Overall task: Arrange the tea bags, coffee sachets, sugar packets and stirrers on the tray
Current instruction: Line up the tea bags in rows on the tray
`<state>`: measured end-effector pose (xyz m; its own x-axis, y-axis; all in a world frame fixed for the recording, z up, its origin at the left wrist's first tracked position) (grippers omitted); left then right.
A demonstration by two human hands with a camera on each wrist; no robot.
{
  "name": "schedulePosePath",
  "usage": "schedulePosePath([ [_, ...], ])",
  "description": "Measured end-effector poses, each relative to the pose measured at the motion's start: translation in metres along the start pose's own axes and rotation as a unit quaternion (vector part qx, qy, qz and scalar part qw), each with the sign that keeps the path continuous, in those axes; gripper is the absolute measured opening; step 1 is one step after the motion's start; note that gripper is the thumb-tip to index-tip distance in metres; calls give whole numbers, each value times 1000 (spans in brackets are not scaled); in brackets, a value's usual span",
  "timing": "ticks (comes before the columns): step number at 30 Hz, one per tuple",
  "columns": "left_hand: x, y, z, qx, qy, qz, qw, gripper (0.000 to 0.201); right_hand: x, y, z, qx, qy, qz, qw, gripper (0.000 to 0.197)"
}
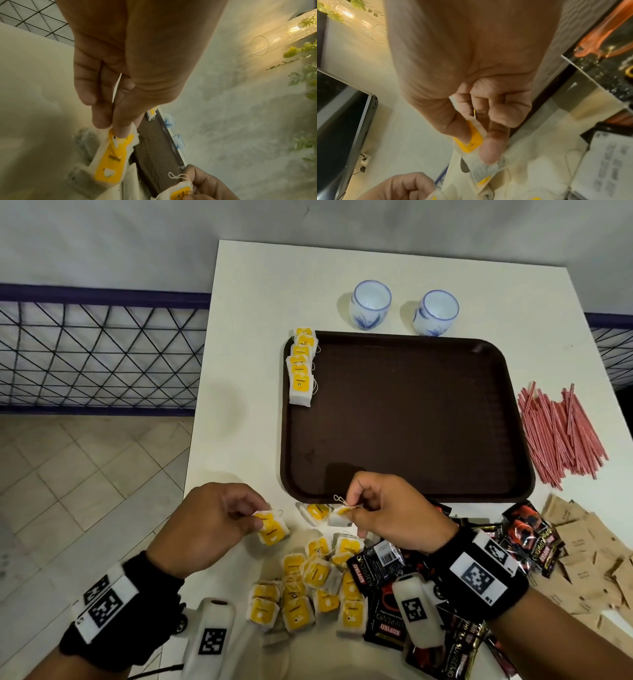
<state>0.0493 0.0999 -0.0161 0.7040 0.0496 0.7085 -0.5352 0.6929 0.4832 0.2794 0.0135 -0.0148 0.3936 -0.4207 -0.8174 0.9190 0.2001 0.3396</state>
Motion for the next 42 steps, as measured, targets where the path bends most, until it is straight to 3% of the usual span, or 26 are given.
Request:
schedulePosePath([
  [4,9,0,5,13,-32,23,999,17,-2,0,-1,-1,8,3,1000,20],
  [9,32,10,11,17,-74,124,989,5,-1,2,-2,-2,13,1,1000,17],
  [13,49,18,-11,19,-102,157,982,2,-3,13,-10,12,19,1,1000,12],
  [16,51,19,-50,28,-97,122,987,11,-3,19,-24,21,12,-24,999,13],
  [25,88,23,-135,64,-160,-55,983,5,-8,28,-65,20,9,-56,998,10],
  [42,79,35,-174,147,-143,-26,978,10,-37,28,-135,34,28,-47,998,13],
])
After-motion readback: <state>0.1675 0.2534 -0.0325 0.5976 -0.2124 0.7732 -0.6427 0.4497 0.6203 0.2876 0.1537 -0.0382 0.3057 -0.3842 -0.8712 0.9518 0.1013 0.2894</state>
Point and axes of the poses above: each hand's wrist, its own z-axis away from the middle knuckle, its own y-axis out of the back of the hand, x = y × z, the point moved 7 cm from there along -z, towards the middle knuckle, and after that the axes turned 3 degrees about y, right-handed, at the moved point
